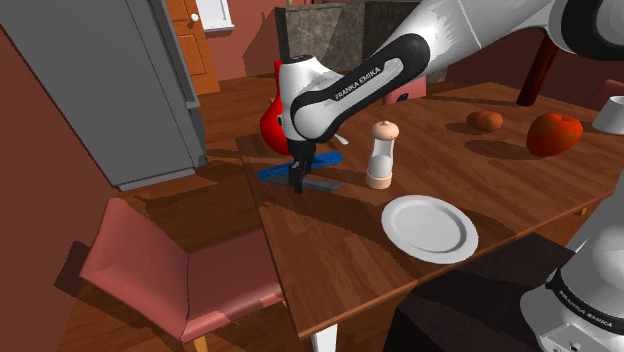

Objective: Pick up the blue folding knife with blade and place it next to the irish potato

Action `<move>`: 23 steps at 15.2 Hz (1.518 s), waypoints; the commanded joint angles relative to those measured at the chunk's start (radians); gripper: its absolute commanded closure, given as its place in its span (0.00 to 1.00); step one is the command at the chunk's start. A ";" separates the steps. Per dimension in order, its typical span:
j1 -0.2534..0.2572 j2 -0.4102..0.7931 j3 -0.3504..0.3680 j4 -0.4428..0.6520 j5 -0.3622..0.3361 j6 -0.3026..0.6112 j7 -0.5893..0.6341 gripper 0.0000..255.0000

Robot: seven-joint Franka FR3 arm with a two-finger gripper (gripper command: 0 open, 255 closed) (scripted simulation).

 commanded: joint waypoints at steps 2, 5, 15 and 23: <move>0.000 0.000 0.000 0.000 0.000 0.001 0.000 0.00; 0.000 0.000 0.000 0.000 0.000 0.000 0.000 1.00; -0.001 -0.013 0.001 0.008 0.002 -0.021 -0.002 1.00; -0.003 -0.060 0.005 0.053 0.011 -0.112 -0.008 1.00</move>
